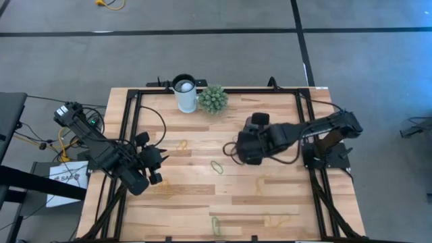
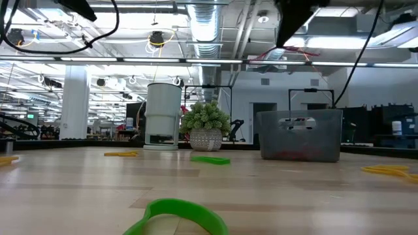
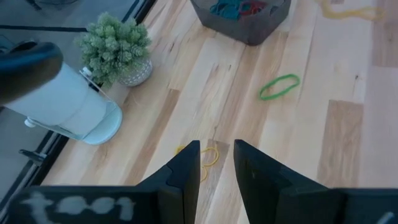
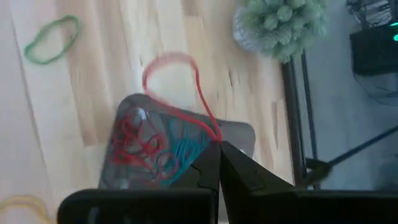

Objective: Pick and place items into bin
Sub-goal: Put the red rubber band into the black bin

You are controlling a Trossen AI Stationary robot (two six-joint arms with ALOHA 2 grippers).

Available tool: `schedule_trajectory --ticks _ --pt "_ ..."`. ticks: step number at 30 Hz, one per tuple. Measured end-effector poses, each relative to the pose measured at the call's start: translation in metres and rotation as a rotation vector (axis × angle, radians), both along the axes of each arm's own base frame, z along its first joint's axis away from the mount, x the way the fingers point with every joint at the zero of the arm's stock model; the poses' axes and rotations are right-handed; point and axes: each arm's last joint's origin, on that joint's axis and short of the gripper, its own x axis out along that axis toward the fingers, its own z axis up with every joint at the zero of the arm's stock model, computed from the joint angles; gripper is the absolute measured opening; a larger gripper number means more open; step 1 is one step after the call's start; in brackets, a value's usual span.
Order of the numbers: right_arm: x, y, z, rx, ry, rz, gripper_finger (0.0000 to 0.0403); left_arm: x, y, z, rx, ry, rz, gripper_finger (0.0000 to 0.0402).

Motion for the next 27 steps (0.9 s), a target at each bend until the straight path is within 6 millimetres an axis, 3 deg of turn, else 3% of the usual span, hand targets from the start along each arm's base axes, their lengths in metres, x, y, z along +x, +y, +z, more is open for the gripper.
schedule_trajectory --ticks 10,16,19,27 --pt "0.01 -0.028 -0.023 0.111 0.154 -0.118 0.0 -0.003 0.001 -0.038 -0.004 0.079 0.002 0.0088" --pt "-0.004 -0.031 -0.063 0.227 0.3 -0.14 0.0 -0.002 -0.001 -0.048 -0.031 0.054 0.006 0.0088" --pt "-0.014 -0.032 -0.077 0.234 0.301 -0.14 0.0 -0.002 -0.001 -0.05 -0.031 0.053 -0.002 0.0088" --pt "-0.02 -0.035 -0.112 0.305 0.159 -0.094 0.0 0.001 -0.004 -0.048 -0.059 0.016 -0.006 0.0088"
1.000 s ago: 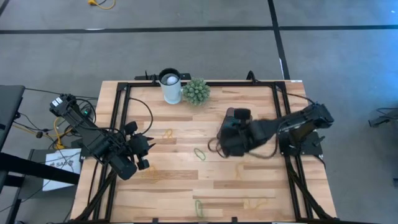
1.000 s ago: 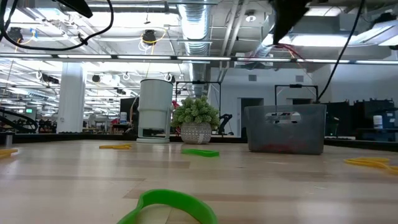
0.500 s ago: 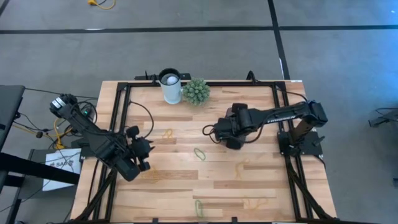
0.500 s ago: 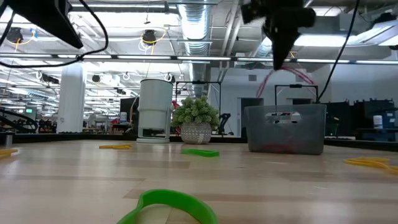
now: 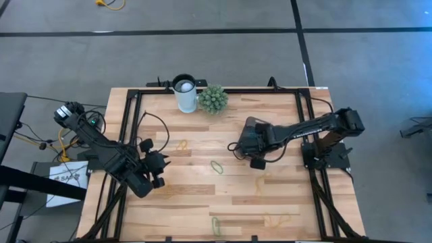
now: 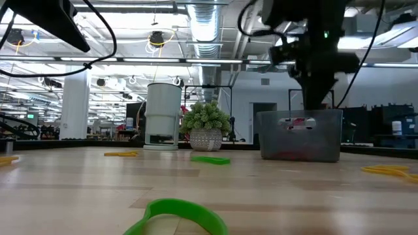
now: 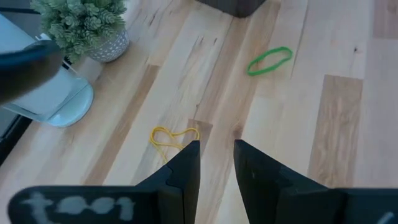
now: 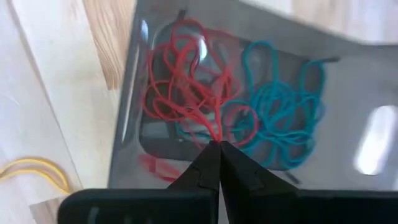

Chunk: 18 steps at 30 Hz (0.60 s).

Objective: Pick and place items into bin
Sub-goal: Put the red rubber band into the black bin

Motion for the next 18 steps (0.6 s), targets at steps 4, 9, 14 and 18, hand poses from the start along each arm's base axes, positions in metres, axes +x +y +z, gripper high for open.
schedule_trajectory --ticks 4,9,14,18 --pt "-0.004 0.0 -0.022 0.097 -0.02 0.0 0.0 0.001 -0.001 0.001 -0.012 -0.014 -0.001 0.0088" --pt "-0.011 0.002 -0.039 0.142 -0.021 -0.023 0.0 0.001 -0.001 0.001 -0.011 -0.013 -0.002 0.0088" --pt "-0.01 0.003 -0.04 0.135 -0.034 -0.035 0.0 0.001 -0.001 0.001 -0.011 -0.013 -0.002 0.0088" --pt "-0.009 0.0 -0.039 0.117 -0.053 -0.045 0.0007 0.001 -0.001 0.001 -0.011 -0.013 -0.002 0.0088"
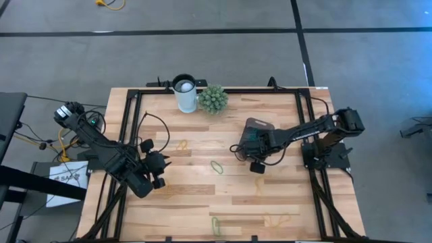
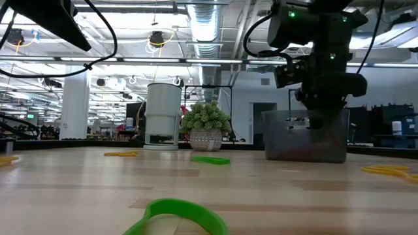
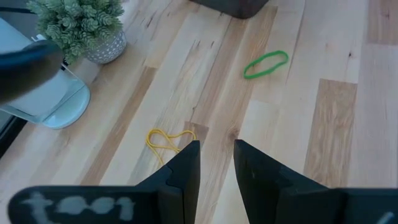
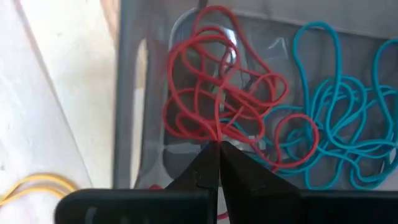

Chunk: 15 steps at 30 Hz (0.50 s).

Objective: Pick and place items into bin
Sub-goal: Put the red rubber band into the black bin

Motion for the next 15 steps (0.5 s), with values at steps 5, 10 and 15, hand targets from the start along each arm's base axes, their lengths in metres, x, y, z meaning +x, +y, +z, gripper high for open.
schedule_trajectory --ticks 5,10,15 --pt "0.0009 -0.0059 0.0001 0.0 -0.005 -0.022 0.0037 0.0 0.0 0.0 0.0 0.0 0.0 0.0088" --pt "0.0011 -0.01 0.0001 0.001 -0.004 -0.037 0.0065 0.0 0.0 0.0 0.0 0.0 0.0 0.0088" --pt "0.0009 -0.0095 0.0003 0.004 -0.001 -0.036 0.0072 0.0 0.0 0.0 -0.001 0.001 -0.001 0.0088"
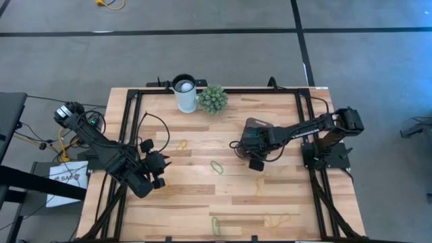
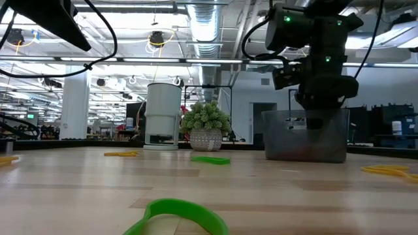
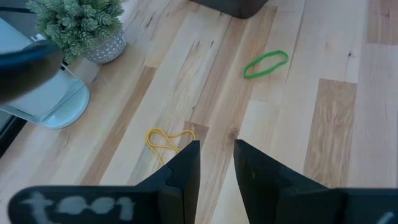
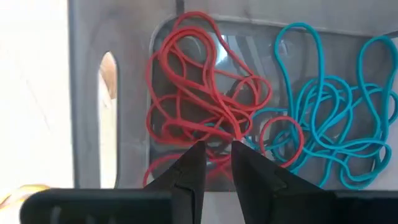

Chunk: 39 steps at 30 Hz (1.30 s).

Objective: Pick and place items into bin
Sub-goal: Put the red rubber band into the black bin, then put the yellow rubber band into the black bin

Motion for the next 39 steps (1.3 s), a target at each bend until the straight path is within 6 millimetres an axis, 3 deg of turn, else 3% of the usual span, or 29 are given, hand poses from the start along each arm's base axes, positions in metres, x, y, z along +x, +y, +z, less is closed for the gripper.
schedule_trajectory --ticks 8,13,19,24,29,31,34,37,39 --pt "0.002 0.011 0.029 -0.007 0.087 0.023 0.0072 0.0 0.0 0.0 -0.003 -0.004 0.005 0.0088" --pt "0.005 0.028 0.066 -0.013 0.114 0.046 0.0071 0.0 0.0 0.003 -0.017 -0.012 0.02 0.0088" --pt "0.001 0.049 0.126 -0.115 0.112 0.163 0.0067 -0.002 0.003 0.035 -0.009 -0.063 0.0 0.0088" --pt "-0.026 0.057 0.183 -0.211 -0.016 0.154 0.0066 -0.014 0.016 0.077 0.071 -0.165 0.023 0.0088" --pt "-0.077 0.063 0.222 -0.217 -0.328 0.107 0.0066 -0.039 0.039 0.1 0.083 -0.195 0.043 0.0088" --pt "-0.094 0.067 0.224 -0.255 -0.505 0.109 0.0066 -0.045 0.044 0.097 0.066 -0.214 0.056 0.0088" --pt "-0.113 0.074 0.209 -0.217 -0.722 0.12 0.0066 -0.047 0.045 0.077 0.016 -0.249 0.087 0.0088" --pt "-0.116 0.088 0.171 -0.106 -0.889 0.126 0.0066 -0.039 0.038 0.041 -0.036 -0.277 0.115 0.0088" --pt "-0.114 0.098 0.135 -0.058 -0.939 0.144 0.0066 -0.033 0.033 0.012 -0.071 -0.274 0.107 0.0088"
